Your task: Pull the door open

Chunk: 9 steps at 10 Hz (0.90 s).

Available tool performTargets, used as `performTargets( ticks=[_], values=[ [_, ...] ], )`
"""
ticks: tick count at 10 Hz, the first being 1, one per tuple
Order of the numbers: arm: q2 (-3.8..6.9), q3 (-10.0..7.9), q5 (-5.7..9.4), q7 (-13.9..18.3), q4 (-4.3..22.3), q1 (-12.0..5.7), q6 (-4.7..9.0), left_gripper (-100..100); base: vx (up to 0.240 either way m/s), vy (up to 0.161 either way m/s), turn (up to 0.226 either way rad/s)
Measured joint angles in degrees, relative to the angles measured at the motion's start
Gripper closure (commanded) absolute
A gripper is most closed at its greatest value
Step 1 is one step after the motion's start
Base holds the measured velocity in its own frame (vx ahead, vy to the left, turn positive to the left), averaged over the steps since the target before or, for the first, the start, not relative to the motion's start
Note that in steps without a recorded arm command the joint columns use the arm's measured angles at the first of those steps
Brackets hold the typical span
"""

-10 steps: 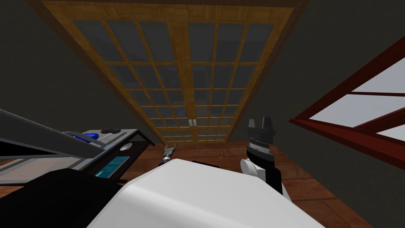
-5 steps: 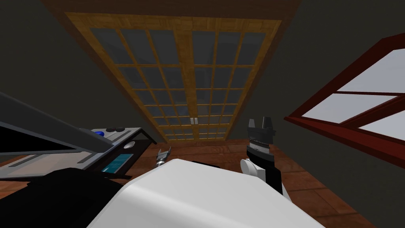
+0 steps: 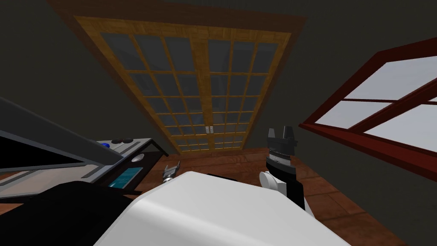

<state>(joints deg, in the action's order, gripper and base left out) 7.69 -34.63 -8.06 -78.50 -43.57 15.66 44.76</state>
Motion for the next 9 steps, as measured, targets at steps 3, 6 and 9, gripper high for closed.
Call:
performTargets(
  ticks=[3,6,9],
  values=[
    [0.08,-2.65,1.44,-1.3,2.8,-2.17,0.56,-100,0.110,0.049,-0.215],
    [-0.86,-3.17,1.85,-2.0,2.3,-4.25,0.08,-100,0.192,0.022,-0.158],
    [-0.96,-3.07,1.99,-2.5,4.3,-7.40,1.29,-100,0.151,0.036,-0.112]
  ],
)
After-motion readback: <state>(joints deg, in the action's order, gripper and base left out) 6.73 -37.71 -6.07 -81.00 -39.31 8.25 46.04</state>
